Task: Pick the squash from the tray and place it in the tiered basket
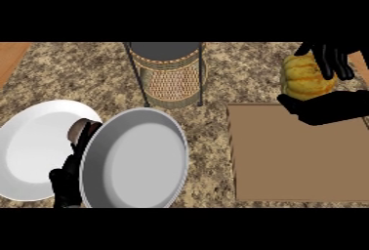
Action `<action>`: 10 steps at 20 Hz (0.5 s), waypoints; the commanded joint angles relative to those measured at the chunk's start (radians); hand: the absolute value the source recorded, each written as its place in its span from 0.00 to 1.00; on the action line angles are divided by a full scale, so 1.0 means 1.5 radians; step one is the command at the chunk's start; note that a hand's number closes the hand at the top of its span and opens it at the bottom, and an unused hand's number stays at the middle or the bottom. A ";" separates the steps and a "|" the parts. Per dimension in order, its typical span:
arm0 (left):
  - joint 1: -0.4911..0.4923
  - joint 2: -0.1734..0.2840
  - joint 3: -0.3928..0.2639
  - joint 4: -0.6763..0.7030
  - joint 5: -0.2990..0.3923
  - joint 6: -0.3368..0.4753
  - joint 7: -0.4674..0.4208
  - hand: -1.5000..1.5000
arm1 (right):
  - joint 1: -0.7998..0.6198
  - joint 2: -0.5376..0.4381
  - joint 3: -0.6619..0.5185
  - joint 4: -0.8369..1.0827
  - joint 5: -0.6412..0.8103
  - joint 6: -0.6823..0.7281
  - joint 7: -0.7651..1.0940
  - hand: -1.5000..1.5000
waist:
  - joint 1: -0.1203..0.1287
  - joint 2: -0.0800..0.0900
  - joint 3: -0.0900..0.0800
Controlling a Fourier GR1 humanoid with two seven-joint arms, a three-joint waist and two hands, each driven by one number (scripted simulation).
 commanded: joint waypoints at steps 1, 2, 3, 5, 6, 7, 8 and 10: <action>-0.001 -0.010 -0.013 0.046 0.006 -0.015 0.048 0.50 | -0.074 -0.018 -0.022 0.009 -0.014 0.028 0.050 1.00 | 0.007 0.010 -0.010; 0.002 0.002 0.005 0.075 0.017 -0.035 0.004 0.50 | -0.111 -0.022 -0.027 0.030 -0.014 0.026 0.051 1.00 | 0.010 0.012 -0.011; 0.015 -0.018 -0.027 0.036 -0.011 -0.006 0.038 0.50 | -0.134 -0.014 -0.022 0.031 -0.018 0.032 0.078 1.00 | 0.011 0.010 -0.010; -0.001 -0.014 0.004 0.094 0.010 -0.025 -0.015 0.50 | -0.196 0.006 -0.012 0.084 -0.004 0.013 0.100 1.00 | 0.016 0.013 -0.011; -0.022 -0.005 0.001 0.070 0.010 -0.031 0.034 0.50 | -0.203 0.006 -0.002 0.109 0.026 -0.008 0.087 1.00 | 0.017 0.014 -0.011; -0.005 -0.019 -0.008 0.074 0.000 -0.017 0.015 0.50 | -0.240 0.027 0.009 0.100 0.001 0.016 0.141 1.00 | 0.015 0.011 -0.011; -0.031 -0.004 0.019 0.098 0.020 -0.039 0.007 0.50 | -0.257 0.029 0.008 0.137 0.023 -0.006 0.127 1.00 | 0.016 0.014 -0.011; -0.021 -0.011 0.012 0.084 0.018 -0.036 0.011 0.50 | -0.264 0.045 0.014 0.170 0.030 -0.018 0.126 1.00 | 0.016 0.014 -0.011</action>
